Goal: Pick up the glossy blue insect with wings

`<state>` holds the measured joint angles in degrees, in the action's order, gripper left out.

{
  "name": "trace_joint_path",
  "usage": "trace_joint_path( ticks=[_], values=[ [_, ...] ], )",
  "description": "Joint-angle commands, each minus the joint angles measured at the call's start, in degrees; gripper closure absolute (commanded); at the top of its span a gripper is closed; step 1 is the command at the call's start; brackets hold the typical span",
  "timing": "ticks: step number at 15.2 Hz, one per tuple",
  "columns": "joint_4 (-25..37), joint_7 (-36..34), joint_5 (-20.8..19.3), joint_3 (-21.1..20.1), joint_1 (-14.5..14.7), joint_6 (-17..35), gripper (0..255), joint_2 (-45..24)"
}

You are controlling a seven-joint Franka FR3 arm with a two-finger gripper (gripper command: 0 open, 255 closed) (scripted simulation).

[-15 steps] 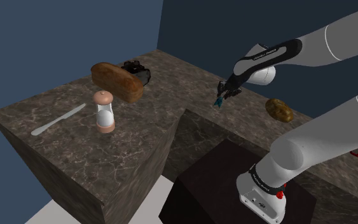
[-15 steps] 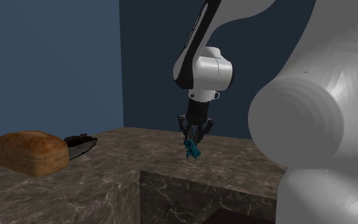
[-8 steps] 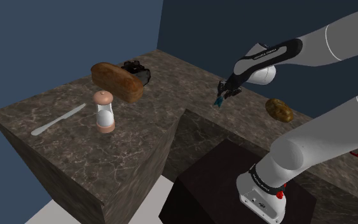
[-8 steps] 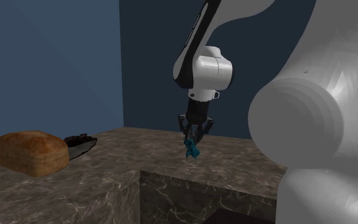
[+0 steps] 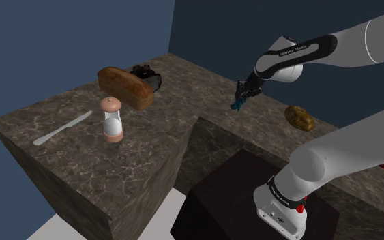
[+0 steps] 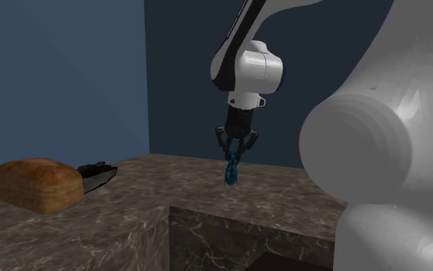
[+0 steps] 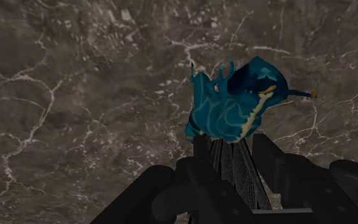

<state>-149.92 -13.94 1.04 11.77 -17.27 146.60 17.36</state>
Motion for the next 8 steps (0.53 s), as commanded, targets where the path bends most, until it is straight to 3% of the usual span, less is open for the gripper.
trace_joint_path(
  ticks=[1, 8],
  values=[
    [0.7, -0.3, -0.4, -0.2, -0.2, -1.9, 255, 1.2],
    [2.8, -1.0, -1.0, -0.7, -0.5, -6.5, 255, 3.7]
  ],
)
